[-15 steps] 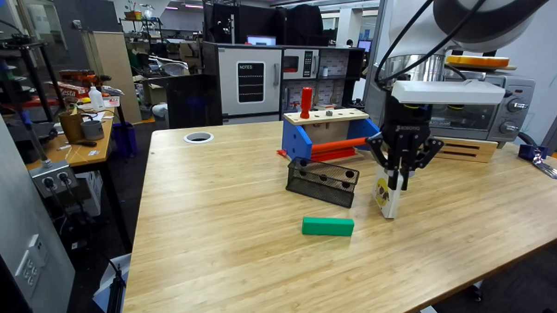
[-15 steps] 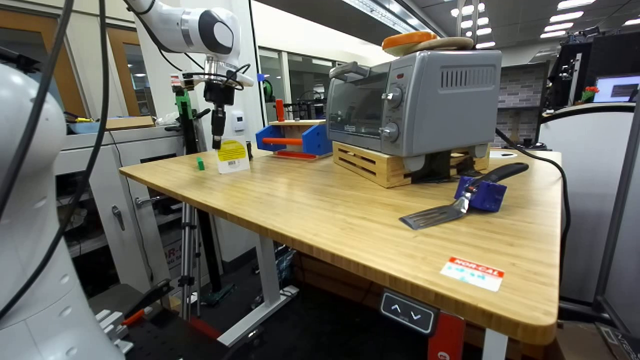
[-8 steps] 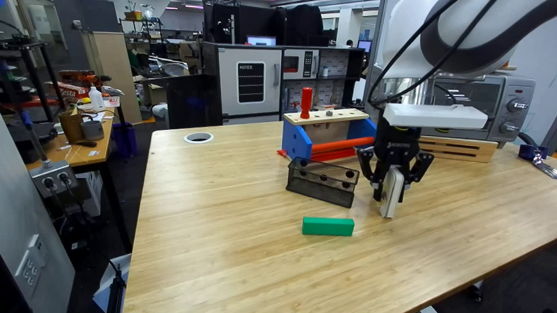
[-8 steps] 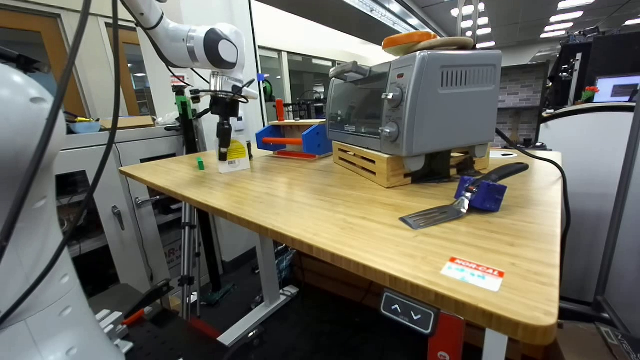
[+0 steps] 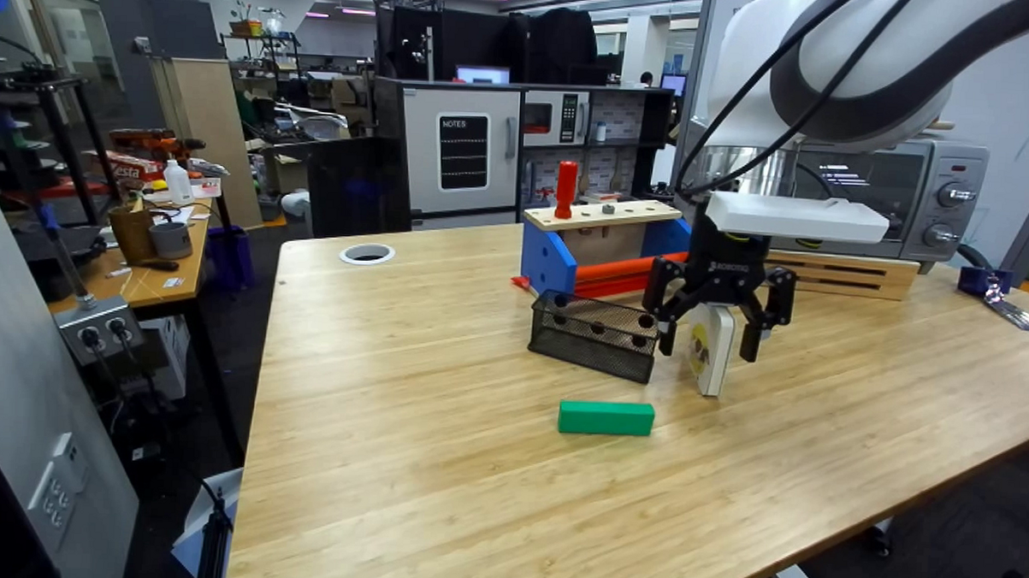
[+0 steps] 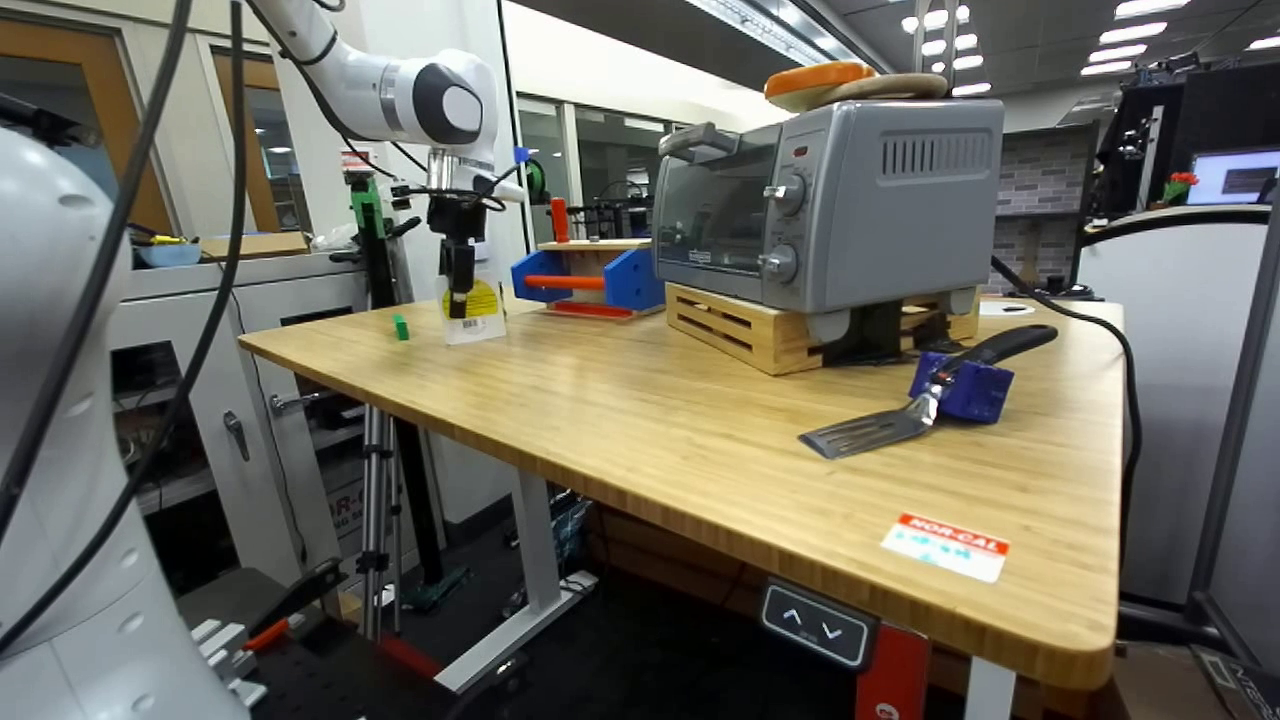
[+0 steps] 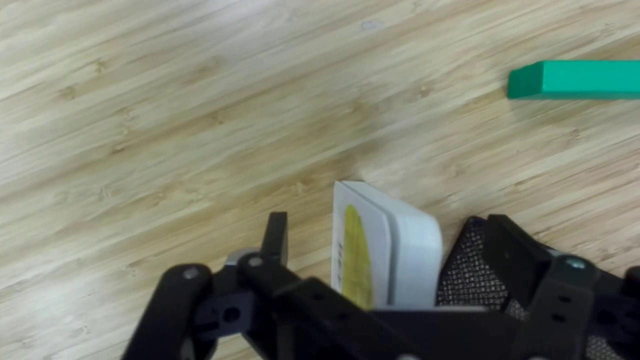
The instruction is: Remove the small book from the object and put it on the table
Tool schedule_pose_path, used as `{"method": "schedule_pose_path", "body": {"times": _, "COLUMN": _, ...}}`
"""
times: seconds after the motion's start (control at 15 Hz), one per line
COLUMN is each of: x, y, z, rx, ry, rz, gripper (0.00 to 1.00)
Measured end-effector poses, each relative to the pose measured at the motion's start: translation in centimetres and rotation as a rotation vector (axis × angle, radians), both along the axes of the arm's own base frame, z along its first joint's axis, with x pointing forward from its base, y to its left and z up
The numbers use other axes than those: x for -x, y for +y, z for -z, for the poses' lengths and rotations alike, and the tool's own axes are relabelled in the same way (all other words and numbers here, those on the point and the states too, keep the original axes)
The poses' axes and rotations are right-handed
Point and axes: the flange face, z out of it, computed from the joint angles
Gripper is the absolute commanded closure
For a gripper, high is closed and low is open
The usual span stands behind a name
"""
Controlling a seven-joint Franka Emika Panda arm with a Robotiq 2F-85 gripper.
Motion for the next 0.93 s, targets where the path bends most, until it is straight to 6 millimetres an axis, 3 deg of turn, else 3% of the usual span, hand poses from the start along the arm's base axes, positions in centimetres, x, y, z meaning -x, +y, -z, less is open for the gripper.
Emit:
{"method": "schedule_pose_path", "body": {"times": 0.67, "x": -0.9, "y": -1.1, "z": -0.7, "rx": -0.013, "ry": -0.039, "rz": -0.016, "gripper": 0.0}}
{"method": "schedule_pose_path", "body": {"times": 0.93, "x": -1.2, "y": -0.8, "z": -3.0, "rx": -0.004, "ry": -0.088, "rz": -0.052, "gripper": 0.0}}
